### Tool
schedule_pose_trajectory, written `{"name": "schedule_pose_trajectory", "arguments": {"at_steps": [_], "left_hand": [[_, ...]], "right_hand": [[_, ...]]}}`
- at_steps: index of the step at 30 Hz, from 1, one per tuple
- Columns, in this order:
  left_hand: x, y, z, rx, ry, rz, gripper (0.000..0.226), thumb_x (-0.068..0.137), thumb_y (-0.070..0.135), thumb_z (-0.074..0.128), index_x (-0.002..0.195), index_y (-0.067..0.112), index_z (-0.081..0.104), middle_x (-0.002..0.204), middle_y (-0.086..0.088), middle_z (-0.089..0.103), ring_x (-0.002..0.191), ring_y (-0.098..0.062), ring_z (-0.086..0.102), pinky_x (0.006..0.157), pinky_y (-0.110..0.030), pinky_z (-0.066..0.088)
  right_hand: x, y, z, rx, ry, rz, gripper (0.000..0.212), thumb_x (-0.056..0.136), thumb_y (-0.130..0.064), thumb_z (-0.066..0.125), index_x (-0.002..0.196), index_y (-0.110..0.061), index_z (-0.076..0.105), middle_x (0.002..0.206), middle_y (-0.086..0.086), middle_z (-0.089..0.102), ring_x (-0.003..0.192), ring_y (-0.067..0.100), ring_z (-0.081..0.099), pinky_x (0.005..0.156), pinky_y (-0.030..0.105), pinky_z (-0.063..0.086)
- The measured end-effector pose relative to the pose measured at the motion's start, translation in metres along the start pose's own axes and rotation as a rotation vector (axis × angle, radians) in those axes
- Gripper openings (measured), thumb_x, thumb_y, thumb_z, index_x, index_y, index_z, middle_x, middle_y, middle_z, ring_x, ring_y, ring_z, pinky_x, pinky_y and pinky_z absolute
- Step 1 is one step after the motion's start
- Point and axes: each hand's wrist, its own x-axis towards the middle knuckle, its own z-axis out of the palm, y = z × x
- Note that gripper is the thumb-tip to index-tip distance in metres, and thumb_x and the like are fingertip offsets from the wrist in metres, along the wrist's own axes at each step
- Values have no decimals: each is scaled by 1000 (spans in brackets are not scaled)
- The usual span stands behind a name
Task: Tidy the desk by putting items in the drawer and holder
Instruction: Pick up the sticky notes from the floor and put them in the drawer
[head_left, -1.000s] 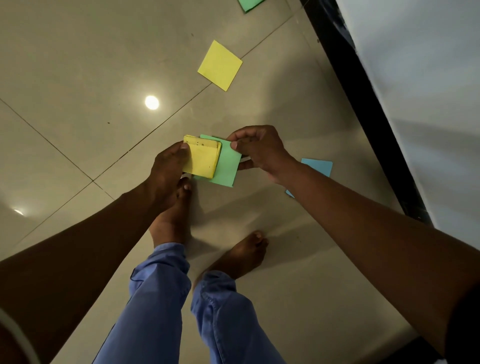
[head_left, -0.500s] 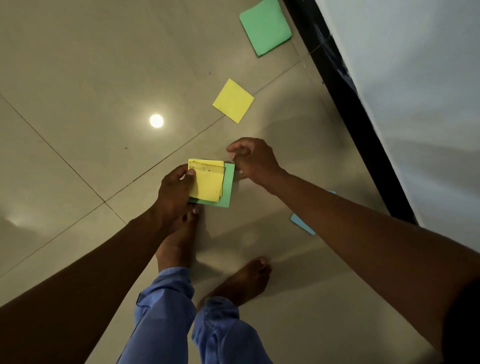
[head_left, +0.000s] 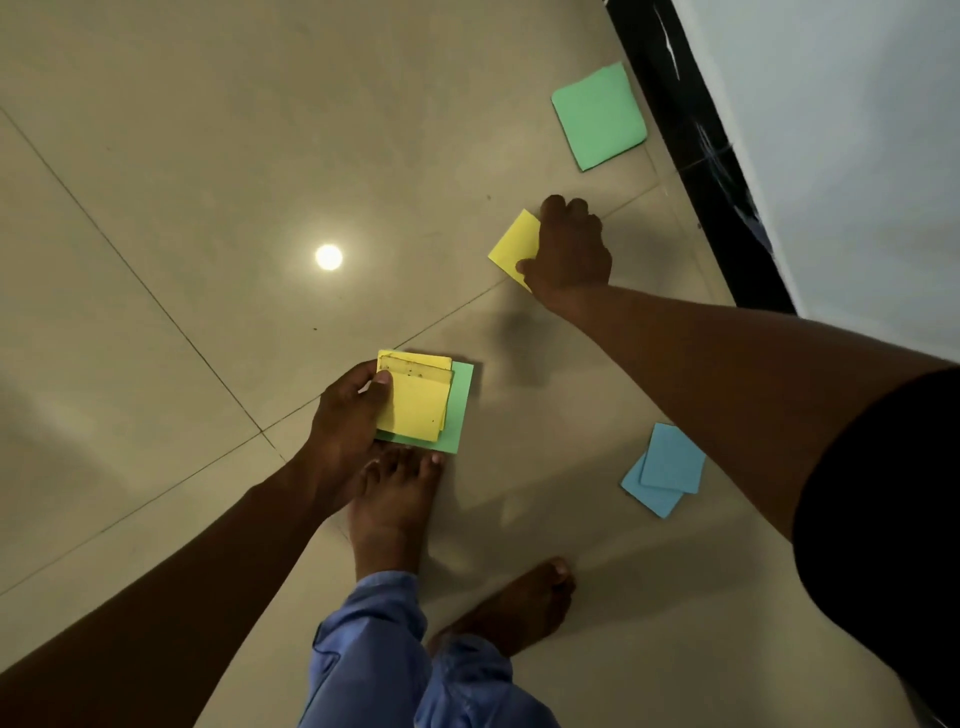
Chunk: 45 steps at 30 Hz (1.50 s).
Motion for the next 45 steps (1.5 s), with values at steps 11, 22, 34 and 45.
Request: {"name": "schedule_pose_trajectory", "arguments": {"at_steps": [11, 22, 34, 45], "left_hand": [[8, -2, -3, -11, -16, 5, 26, 109, 24, 46, 128, 22, 64, 122, -7, 64, 103, -27, 62, 89, -49, 57], [3, -1, 16, 100, -54, 27, 26, 107, 31, 49, 125, 24, 65, 119, -6, 65, 104, -29, 61, 90, -49, 56], [-6, -17, 66, 17, -105, -17, 27, 106, 34, 45, 125, 23, 62, 120, -15, 62, 100, -36, 62, 65, -42, 42], [-18, -31, 95, 9, -163, -43, 37, 108, 37, 40, 139, 22, 53, 141, -14, 55, 125, -35, 59, 82, -43, 60]], "right_hand": [[12, 10, -6, -30, -35, 26, 57, 86, -32, 75, 131, -15, 45, 130, 13, 57, 123, 36, 53, 93, 46, 44], [-57, 26, -28, 829, -153, 62, 18, 88, -9, 67, 90, -27, 64, 89, -2, 67, 87, 21, 68, 74, 43, 62], [-169, 41, -4, 1238, -273, 357, 11, 88, -3, 72, 89, -14, 71, 97, 11, 75, 75, 22, 71, 58, 32, 58], [-195, 58, 37, 1065, -153, 402, 17, 75, -17, 81, 86, -23, 70, 85, -2, 73, 81, 19, 73, 74, 47, 63]]}}
